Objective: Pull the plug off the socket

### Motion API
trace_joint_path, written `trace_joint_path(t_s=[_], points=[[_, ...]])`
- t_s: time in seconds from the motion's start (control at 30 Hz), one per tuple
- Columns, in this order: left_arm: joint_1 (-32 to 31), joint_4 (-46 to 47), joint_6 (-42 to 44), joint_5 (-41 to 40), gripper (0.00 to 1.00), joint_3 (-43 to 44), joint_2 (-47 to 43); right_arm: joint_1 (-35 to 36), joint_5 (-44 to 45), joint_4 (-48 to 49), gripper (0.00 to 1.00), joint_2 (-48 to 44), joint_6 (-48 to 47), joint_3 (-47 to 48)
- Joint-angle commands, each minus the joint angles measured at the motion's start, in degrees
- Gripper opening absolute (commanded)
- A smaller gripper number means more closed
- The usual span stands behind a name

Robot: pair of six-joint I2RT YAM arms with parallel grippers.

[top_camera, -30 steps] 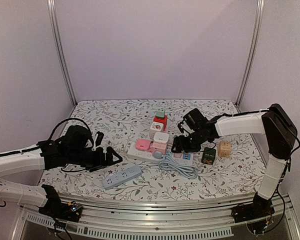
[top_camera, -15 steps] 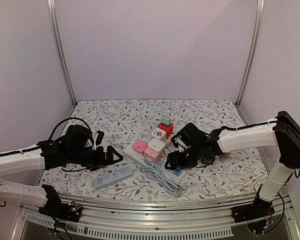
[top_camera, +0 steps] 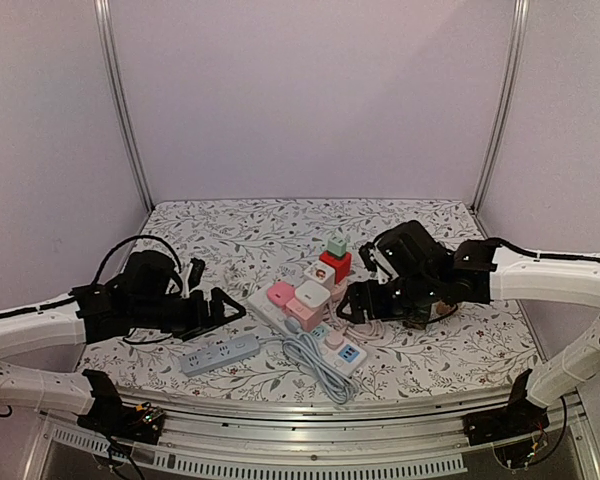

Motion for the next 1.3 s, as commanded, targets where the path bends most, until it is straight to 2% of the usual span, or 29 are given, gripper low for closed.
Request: trace_joint_path(t_s=[0.0,0.27,0.37,0.47,0.87,1.03,1.27], points=[[0.72,4.49,-0.66,1.63,0.97,-0.23,1.59,0.07,5.15,-2.19,0.81,0.71,0.55,4.08],[0.03,10.2,-1.13,3.18,0.89,2.78,7.81,-1.08,2.97,2.16,0.76,9.01,0.42,10.21],[-0.11,11.25,-1.21,3.31,0.81,4.21,10.53,-2.26,-1.48,5.02,0.72,11.63,1.1,10.72],[-0.37,12.23,-1.11,3.37,0.77,5.25,12.88,-2.87,-2.89,6.08,0.7,13.75,1.29,11.4],[-1.8,18.15,-1.6,5.71,0.63,9.32,21.82,-4.71,-5.96,8.51,0.62,18.85,1.49,12.79],[-1.99,19.23,-1.13,7.31,0.52,11.5,26.05,-4.76,-7.18,9.07,0.56,20.51,1.68,14.04],[-2.07,21.19,-1.1,8.24,0.49,13.7,30.74,-4.75,-7.79,9.75,0.49,20.82,1.74,15.11]])
